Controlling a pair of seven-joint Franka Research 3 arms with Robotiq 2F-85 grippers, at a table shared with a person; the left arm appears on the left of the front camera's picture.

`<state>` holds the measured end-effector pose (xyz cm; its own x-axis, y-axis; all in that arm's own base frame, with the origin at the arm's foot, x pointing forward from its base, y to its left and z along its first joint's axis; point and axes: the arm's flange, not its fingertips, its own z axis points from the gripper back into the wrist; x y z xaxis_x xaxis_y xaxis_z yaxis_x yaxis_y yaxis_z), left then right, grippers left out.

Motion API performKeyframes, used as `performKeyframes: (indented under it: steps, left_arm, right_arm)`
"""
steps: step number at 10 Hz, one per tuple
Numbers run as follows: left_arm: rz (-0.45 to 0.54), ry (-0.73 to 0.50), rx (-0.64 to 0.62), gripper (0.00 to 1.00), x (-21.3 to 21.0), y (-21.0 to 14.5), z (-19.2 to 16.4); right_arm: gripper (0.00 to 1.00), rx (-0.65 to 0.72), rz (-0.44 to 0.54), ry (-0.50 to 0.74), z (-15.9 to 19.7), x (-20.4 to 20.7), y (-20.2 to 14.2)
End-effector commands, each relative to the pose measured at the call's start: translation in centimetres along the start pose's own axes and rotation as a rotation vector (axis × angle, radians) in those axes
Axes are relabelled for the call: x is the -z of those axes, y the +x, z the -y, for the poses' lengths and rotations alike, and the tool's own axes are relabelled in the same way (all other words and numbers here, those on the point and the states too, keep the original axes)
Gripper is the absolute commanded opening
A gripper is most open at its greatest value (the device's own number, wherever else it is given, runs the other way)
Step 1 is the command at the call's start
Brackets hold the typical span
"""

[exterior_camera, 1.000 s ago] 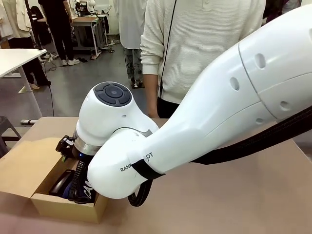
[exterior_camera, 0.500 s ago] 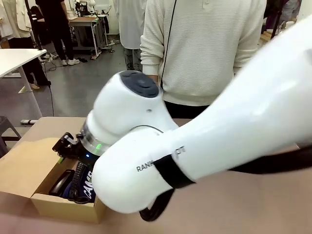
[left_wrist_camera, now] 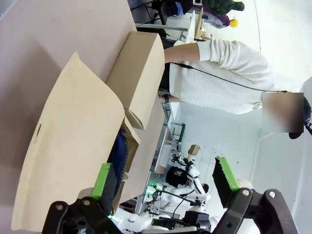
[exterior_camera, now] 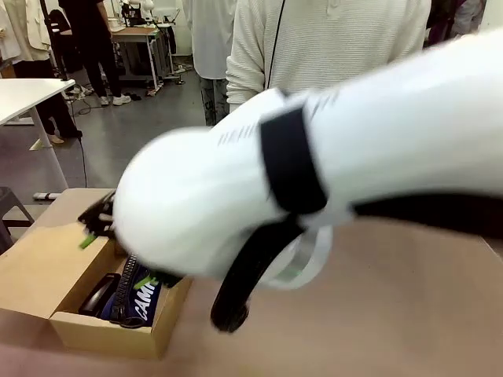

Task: Place items inside the box.
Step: Pick up a Pencil pouch or Stapler and place it inside the Mailer Box closest to the robot.

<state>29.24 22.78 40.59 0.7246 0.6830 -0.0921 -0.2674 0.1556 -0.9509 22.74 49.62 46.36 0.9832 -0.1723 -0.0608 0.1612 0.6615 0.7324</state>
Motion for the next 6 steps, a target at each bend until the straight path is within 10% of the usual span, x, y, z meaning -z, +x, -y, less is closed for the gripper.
performKeyframes:
  steps: [1,6]
  left_arm:
    - [-0.011,-0.006,0.019,1.0,-0.2,-0.1,-0.1]
    - [-0.011,-0.006,0.019,1.0,-0.2,-0.1,-0.1]
  right_arm:
    - [1.0,-0.026,0.012,-0.056,0.5,3.0,-1.5]
    - [1.0,0.033,-0.073,0.09,2.1,-1.8,3.7]
